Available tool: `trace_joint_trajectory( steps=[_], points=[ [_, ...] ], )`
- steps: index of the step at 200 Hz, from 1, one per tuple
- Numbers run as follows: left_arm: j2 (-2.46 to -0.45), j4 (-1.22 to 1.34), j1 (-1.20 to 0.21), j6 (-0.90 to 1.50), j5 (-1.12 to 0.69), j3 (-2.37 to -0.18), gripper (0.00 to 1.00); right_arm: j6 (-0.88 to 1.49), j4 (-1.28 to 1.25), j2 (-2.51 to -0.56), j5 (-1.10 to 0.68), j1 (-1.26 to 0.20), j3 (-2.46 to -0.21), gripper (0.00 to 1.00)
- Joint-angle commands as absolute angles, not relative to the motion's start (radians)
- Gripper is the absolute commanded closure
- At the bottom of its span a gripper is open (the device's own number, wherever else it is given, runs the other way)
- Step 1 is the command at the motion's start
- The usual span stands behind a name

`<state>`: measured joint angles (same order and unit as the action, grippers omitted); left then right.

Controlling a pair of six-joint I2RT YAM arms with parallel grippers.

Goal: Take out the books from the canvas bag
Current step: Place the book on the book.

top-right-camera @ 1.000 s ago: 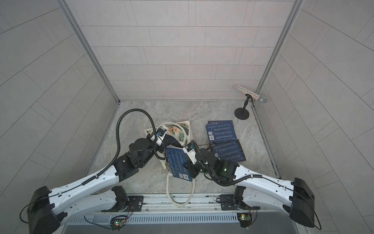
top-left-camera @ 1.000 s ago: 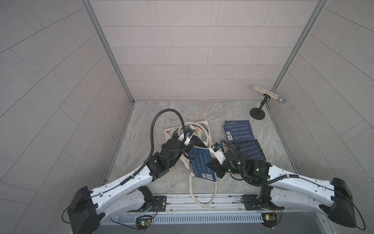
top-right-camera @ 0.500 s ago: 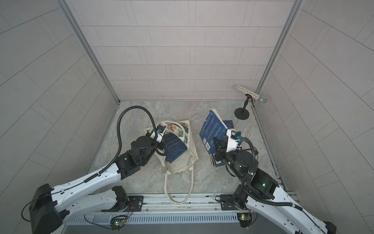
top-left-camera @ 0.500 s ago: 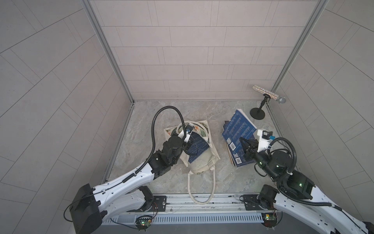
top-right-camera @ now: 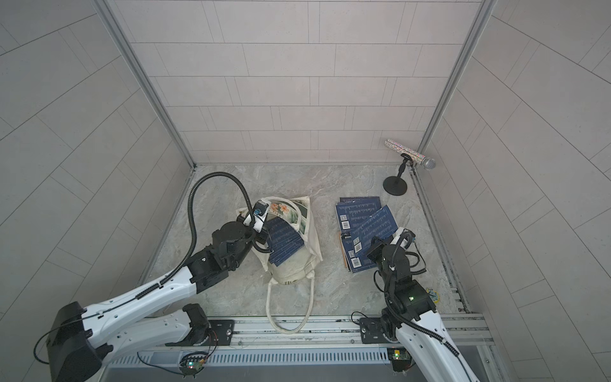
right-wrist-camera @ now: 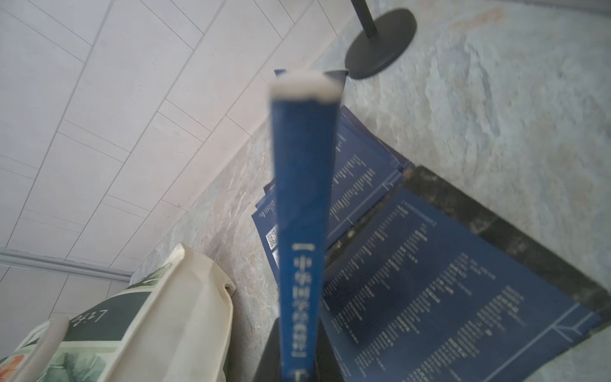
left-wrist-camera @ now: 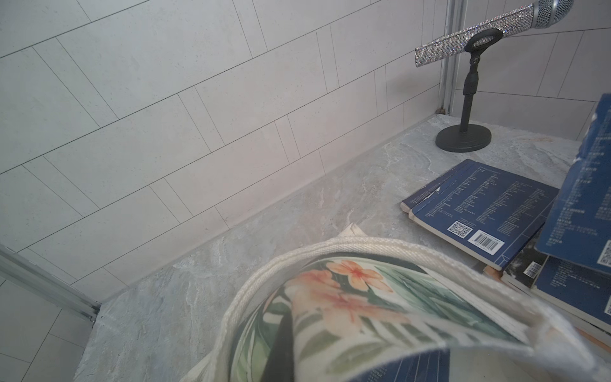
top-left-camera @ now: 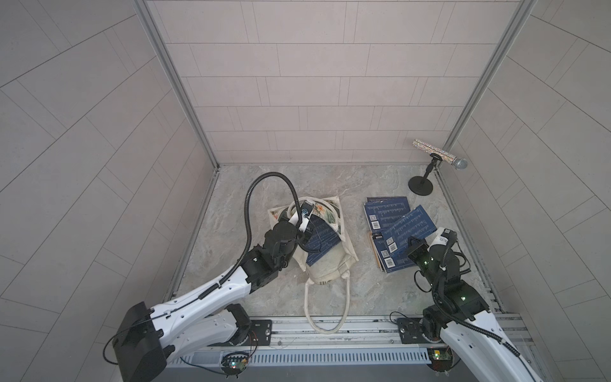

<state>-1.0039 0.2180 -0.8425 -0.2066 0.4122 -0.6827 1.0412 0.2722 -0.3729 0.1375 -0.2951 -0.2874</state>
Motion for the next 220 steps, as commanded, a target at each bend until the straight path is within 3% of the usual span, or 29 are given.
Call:
trace_joint_trajectory(
  steps=[1,27,51,70,78,88,156,198,220],
  points=[
    [-0.966,0.29,-0.835,-0.19,0.412,-0.699,1.0,1.191,0.155,-0.336,0.115,-0.291,-0.222,1.0],
    [-0.96,0.295,-0.834,-0.19,0.408,-0.698,1.0,1.275,0.16,-0.266,0.137,-0.291,-0.139,1.0],
    [-0.963,0.292,-0.833,-0.19,0.405,-0.698,1.0,1.38,0.321,-0.141,0.222,-0.291,-0.109,1.0],
    [-0.961,0.291,-0.833,-0.19,0.4,-0.699,1.0,1.439,0.428,-0.063,0.262,-0.291,-0.084,0.88],
    [-0.961,0.29,-0.834,-0.19,0.396,-0.699,1.0,1.436,0.406,-0.051,0.244,-0.291,-0.063,0.89],
    [-0.96,0.289,-0.833,-0.189,0.396,-0.7,1.0,1.444,0.394,-0.06,0.221,-0.291,-0.051,0.93],
    [-0.962,0.285,-0.831,-0.193,0.394,-0.699,1.0,1.431,0.374,-0.284,0.054,-0.291,-0.095,0.91],
    [-0.961,0.285,-0.831,-0.195,0.393,-0.698,1.0,1.422,0.523,-0.214,0.123,-0.291,-0.131,0.59],
    [-0.961,0.284,-0.832,-0.195,0.392,-0.699,1.0,1.429,0.589,-0.154,0.145,-0.29,-0.146,0.37]
  ],
)
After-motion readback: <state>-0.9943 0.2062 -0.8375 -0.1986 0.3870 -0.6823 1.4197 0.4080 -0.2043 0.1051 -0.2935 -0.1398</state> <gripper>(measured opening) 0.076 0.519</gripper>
